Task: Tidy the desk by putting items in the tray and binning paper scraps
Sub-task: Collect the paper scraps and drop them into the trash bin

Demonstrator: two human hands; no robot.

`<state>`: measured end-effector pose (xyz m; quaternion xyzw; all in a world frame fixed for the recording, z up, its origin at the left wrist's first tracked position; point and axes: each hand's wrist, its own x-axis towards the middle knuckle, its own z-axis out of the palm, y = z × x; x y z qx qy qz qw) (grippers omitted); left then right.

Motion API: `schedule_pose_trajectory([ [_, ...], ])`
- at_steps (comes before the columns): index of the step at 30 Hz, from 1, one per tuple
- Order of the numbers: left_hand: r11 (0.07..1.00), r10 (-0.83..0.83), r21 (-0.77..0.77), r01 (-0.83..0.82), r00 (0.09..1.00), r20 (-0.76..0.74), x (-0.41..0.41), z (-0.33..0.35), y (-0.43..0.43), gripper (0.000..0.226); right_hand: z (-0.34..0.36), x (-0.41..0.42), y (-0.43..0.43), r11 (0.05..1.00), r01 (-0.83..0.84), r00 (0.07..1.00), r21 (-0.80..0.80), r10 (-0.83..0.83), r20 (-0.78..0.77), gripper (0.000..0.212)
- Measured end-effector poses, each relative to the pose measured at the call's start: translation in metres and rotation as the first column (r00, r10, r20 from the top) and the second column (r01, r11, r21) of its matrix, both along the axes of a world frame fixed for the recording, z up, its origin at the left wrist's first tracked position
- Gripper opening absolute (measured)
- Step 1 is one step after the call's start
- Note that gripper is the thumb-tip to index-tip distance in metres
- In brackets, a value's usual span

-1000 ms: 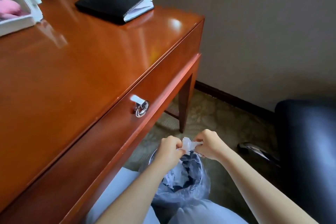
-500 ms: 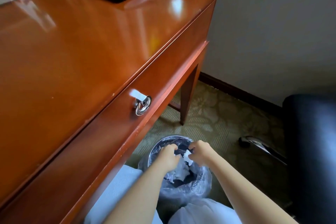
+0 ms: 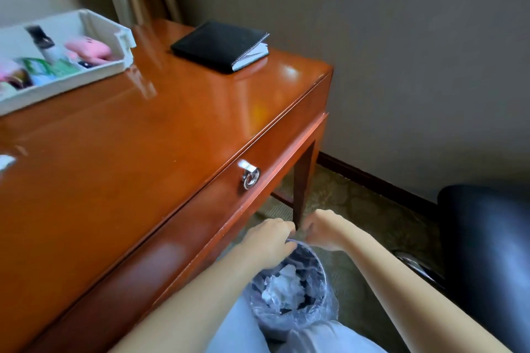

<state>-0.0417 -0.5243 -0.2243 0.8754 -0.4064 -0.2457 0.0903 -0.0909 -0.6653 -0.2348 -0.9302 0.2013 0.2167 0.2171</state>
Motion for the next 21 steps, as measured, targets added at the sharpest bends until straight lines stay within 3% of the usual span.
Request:
schedule_pose_trajectory([
  [11,0.987,-0.062,-0.134,0.091,0.976,0.207,-0.020,0.141,0.072,0.031,0.148,-0.010,0.050,0.971,-0.203,0.930,-0.125,0.231,0.287,0.027],
  [21,0.990,0.119,-0.116,-0.077,0.896,0.428,-0.022,0.217,0.184,0.035,0.220,0.010,0.133,0.921,-0.325,0.840,-0.216,0.386,0.382,0.026],
])
